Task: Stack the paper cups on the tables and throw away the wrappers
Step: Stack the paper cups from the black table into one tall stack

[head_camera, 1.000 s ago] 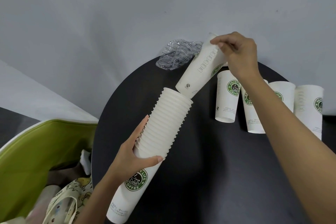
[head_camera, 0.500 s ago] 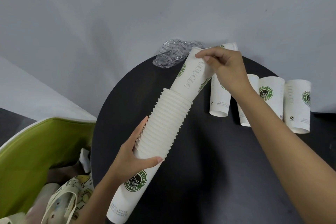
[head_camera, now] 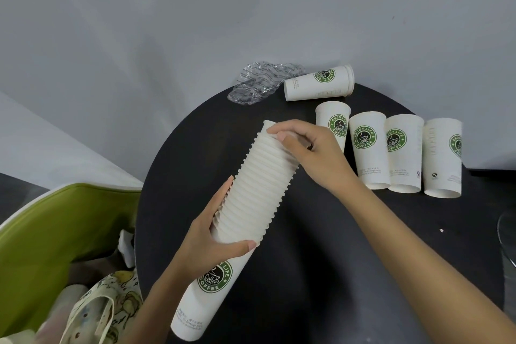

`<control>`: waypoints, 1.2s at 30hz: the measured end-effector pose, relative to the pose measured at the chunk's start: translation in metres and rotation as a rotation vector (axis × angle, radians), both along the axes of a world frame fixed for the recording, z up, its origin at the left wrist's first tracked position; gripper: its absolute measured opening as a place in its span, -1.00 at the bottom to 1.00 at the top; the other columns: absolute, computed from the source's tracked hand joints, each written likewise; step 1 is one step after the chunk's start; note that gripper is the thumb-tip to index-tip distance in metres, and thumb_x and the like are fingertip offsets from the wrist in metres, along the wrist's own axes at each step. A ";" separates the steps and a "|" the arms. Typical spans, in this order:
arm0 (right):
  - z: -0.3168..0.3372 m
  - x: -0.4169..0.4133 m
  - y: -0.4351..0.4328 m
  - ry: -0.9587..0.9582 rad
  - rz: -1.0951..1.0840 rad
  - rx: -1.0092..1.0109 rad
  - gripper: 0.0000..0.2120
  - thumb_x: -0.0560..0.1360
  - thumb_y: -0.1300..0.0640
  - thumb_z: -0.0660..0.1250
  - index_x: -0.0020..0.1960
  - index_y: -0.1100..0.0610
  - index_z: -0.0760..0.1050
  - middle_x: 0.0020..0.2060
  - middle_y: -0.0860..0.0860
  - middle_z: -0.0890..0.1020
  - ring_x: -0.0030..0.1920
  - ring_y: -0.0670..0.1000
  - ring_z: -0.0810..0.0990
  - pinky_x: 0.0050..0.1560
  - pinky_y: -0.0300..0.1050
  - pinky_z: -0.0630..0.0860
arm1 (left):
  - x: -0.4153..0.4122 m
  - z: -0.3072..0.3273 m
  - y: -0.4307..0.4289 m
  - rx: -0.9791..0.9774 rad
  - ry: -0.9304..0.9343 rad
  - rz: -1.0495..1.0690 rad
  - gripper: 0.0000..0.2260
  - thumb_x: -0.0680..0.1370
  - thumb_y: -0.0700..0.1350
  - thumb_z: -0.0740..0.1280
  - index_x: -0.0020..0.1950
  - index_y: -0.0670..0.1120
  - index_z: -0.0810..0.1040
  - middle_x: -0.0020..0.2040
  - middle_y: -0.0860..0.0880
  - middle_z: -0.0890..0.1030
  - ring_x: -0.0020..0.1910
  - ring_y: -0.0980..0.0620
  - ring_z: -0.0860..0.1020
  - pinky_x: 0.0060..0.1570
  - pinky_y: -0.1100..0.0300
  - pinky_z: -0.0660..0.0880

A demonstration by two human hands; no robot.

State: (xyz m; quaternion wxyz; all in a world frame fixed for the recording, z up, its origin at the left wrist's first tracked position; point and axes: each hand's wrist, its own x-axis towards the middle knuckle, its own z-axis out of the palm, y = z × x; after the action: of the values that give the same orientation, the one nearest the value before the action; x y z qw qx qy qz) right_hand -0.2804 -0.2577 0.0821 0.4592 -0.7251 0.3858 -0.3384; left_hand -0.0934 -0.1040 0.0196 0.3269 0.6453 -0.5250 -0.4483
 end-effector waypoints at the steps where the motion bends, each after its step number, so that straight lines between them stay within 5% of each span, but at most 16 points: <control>1: 0.000 -0.001 0.002 0.002 0.000 0.004 -0.82 0.57 0.20 0.24 0.06 0.12 0.61 -0.06 -0.21 0.62 -0.17 -0.33 0.51 -0.09 -0.47 0.33 | -0.001 0.000 -0.001 0.001 -0.004 -0.004 -0.08 0.21 0.20 0.53 0.44 0.38 0.08 0.37 0.49 0.27 0.36 0.45 0.27 0.22 0.49 0.30; 7: -0.001 -0.001 0.007 -0.012 -0.027 0.012 -0.81 0.57 0.26 0.23 0.03 0.17 0.62 -0.15 -0.22 0.59 -0.23 -0.36 0.49 -0.13 -0.49 0.33 | -0.006 0.002 -0.004 0.001 0.005 -0.013 -0.07 0.20 0.21 0.53 0.44 0.37 0.08 0.36 0.49 0.29 0.36 0.43 0.30 0.22 0.45 0.34; 17: -0.013 -0.001 0.010 -0.071 -0.118 0.069 -0.78 0.59 0.22 0.19 0.03 0.06 0.60 -0.03 -0.15 0.65 0.03 -0.18 0.56 0.03 -0.42 0.37 | -0.009 0.007 -0.015 -0.007 0.021 -0.022 -0.09 0.20 0.18 0.54 0.45 0.33 0.15 0.37 0.42 0.34 0.37 0.36 0.34 0.26 0.36 0.38; 23: -0.017 -0.003 0.007 -0.044 -0.091 0.079 -0.79 0.59 0.23 0.19 0.04 0.06 0.58 -0.01 -0.14 0.63 0.05 -0.18 0.55 0.03 -0.43 0.35 | -0.012 0.005 -0.018 0.024 0.046 -0.026 -0.09 0.21 0.20 0.53 0.44 0.37 0.11 0.34 0.47 0.33 0.34 0.42 0.33 0.11 0.53 0.40; 28: -0.020 -0.005 -0.003 -0.042 -0.110 0.115 -0.80 0.57 0.24 0.23 -0.03 0.05 0.61 -0.06 -0.14 0.64 -0.08 -0.08 0.57 0.00 -0.28 0.42 | -0.016 0.005 -0.023 0.058 0.101 -0.037 -0.09 0.22 0.16 0.53 0.44 0.39 0.10 0.33 0.48 0.33 0.33 0.42 0.34 0.09 0.54 0.41; 36: -0.017 -0.006 -0.011 -0.140 -0.168 0.156 -0.81 0.54 0.28 0.28 -0.08 0.08 0.64 -0.14 -0.15 0.66 -0.29 -0.27 0.52 -0.18 -0.46 0.35 | -0.018 0.006 -0.037 0.069 0.120 -0.087 -0.06 0.23 0.13 0.55 0.44 0.40 0.06 0.35 0.49 0.29 0.35 0.42 0.32 0.13 0.52 0.41</control>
State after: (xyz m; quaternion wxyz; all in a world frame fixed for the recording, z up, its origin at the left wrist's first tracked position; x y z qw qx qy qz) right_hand -0.2862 -0.2685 0.0655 0.5101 -0.6270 0.4373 -0.3942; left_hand -0.1114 -0.1407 0.0253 0.3154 0.6047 -0.5163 -0.5179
